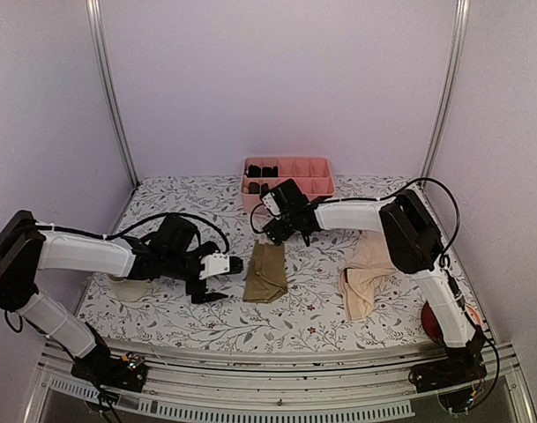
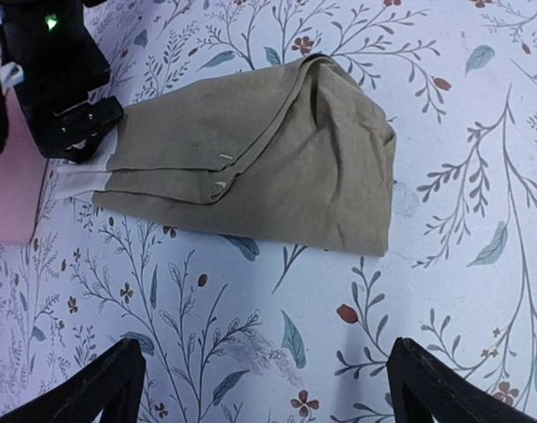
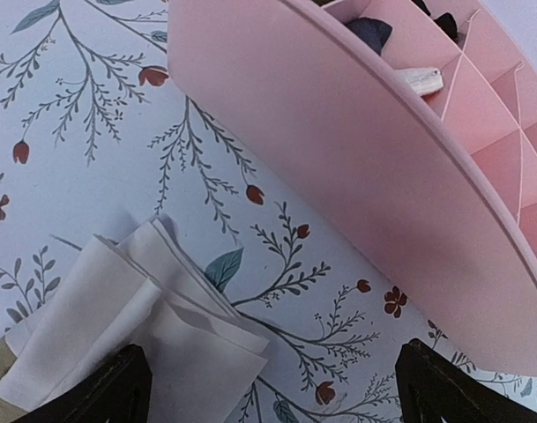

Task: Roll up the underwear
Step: Smooth out the underwear at the center of the board, then pick up the underwear from the center of the board.

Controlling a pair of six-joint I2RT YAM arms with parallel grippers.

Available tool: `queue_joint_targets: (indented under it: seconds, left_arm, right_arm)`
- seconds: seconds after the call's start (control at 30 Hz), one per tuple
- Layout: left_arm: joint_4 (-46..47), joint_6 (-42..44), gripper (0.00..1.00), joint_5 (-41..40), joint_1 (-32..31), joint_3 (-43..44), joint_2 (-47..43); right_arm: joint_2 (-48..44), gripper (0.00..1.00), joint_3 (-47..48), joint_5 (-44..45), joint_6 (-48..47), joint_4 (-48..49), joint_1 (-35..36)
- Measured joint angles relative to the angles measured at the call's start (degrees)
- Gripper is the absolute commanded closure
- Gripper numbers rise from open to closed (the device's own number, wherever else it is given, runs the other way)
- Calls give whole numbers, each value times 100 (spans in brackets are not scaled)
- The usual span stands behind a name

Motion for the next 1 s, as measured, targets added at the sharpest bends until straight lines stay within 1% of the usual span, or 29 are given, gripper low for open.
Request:
queue_joint_targets:
  seconds: [0.07, 0.17, 0.23, 0.33, 0.43, 0.47, 0.53, 0.63, 0.73, 0.87, 0.9, 0.97, 1.0]
  left_arm:
    - [157, 221, 1, -42, -105, -278, -192]
    - [507, 584, 2, -179, -372, -702, -409]
    - [772, 811, 2, -321, -581, -949, -450]
    - [1008, 1071, 5, -503, -826, -1119, -426]
    - [1152, 1189, 13, -629, -962, -1019, -269]
    - [1169, 1228, 16, -686, -1014, -914, -157]
    - [1196, 1263, 19, -774, -1132, -702, 74]
    - [1209, 1316, 23, -951, -1322, -424, 446]
    - [1349, 1388, 29, -1187, -1451, -247, 804]
    - [1491, 1386, 43, -1467, -1556, -7, 1132]
    - [1526, 1386, 49, -1528, -1587, 28, 1198]
    - [1558, 1364, 65, -1665, -1659, 85, 1303]
    - [1563, 1353, 71, -1720, -1685, 92, 1338]
  right_arm:
    - [-103, 1, -79, -208, -26, -39, -22]
    - [-710, 1, -625, -575, -55, -284, -22]
    - [-1377, 1, -1091, -730, -76, -396, 7]
    - [-2632, 1, -1840, -748, -140, -404, 142]
    - [-3847, 1, -2684, -649, -175, -227, 363]
    - [-4312, 1, -3117, -595, -184, -107, 468]
    - [-4942, 1, -3871, -494, -186, 114, 645]
    - [-5399, 1, -4924, -367, -164, 398, 872]
    - [-5493, 1, -5775, -245, -101, 581, 1045]
    - [-5580, 1, -6166, -129, 15, 750, 1202]
    - [-5624, 1, -6168, -79, 24, 833, 1250]
    - [-5724, 1, -6170, 4, 24, 1036, 1340]
    - [-5788, 1, -6186, 42, 15, 1169, 1397]
